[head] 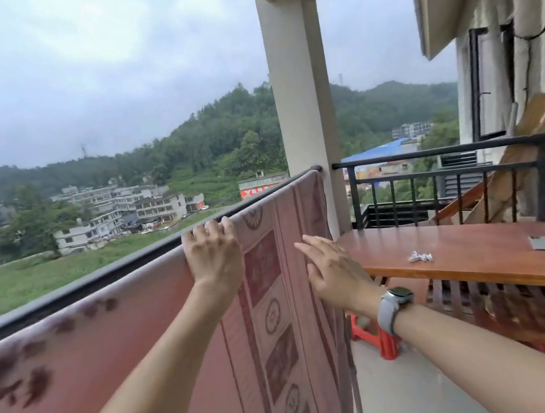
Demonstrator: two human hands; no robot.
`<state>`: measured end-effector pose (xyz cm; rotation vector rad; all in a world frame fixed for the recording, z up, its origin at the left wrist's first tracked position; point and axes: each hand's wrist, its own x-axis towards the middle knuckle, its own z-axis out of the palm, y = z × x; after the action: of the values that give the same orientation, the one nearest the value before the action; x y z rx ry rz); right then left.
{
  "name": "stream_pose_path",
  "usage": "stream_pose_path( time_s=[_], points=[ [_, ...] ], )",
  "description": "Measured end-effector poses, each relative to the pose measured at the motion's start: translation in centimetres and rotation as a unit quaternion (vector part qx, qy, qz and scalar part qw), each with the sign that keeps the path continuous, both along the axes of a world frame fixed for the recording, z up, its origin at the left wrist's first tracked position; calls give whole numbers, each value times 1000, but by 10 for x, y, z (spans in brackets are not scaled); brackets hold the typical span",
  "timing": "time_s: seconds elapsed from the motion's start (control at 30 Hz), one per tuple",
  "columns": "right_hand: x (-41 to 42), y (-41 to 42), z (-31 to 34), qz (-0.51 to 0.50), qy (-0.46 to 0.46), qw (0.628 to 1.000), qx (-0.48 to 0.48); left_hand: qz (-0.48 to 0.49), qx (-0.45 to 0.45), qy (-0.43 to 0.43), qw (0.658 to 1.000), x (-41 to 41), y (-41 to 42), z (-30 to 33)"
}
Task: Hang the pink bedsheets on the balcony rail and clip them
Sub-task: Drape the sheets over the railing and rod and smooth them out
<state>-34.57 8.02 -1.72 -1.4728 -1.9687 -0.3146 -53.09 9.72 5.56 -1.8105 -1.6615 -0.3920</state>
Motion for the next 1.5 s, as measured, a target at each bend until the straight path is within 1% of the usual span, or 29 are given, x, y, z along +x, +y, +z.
stream_pose_path(
  time_s=[0.1,0.2,0.27,0.43,0.5,0.6,0.67,0.73,0.83,0.97,1.03,1.13,1.2,1.3,1.37,1.4,1.43,1.5],
  points=[
    [52,63,12,26,7,1000,8,17,-2,-9,1000,49,55,4],
    [95,124,15,43,72,996,-8,32,-5,11,999,88,105,6],
    [121,163,9,58,117,991,-18,24,-5,24,999,115,139,7],
    [185,265,-3,83,155,984,0,-3,12,31,999,191,235,11],
    [208,309,0,98,187,977,1,-18,16,33,999,221,276,12],
    [235,382,14,127,254,958,-39,-49,20,31,998,264,338,17],
    [243,422,18,172,279,939,-103,-57,8,10,998,287,371,22],
    [245,451,8,231,296,916,-139,-59,-8,-17,998,302,395,27],
    [244,482,-11,302,340,880,-140,-45,-19,-45,998,314,413,31],
    [249,504,-21,364,332,869,-45,-16,29,-45,998,321,416,28],
    [250,509,-23,407,332,849,-47,1,42,-45,998,327,418,26],
    [255,518,-25,476,312,818,-79,34,88,-53,994,336,422,20],
    [263,527,-20,505,285,810,-86,44,131,-73,988,345,422,16],
    [278,532,-7,560,243,791,-37,66,174,-117,976,358,426,10],
    [286,538,-4,587,237,774,9,95,212,-145,962,367,430,2],
    [287,542,-8,593,241,768,9,113,238,-161,951,373,430,-6],
    [289,545,-16,595,253,763,-22,131,264,-173,940,381,429,-17],
    [290,551,-41,596,286,740,-126,155,311,-186,919,399,424,-52]
  ],
)
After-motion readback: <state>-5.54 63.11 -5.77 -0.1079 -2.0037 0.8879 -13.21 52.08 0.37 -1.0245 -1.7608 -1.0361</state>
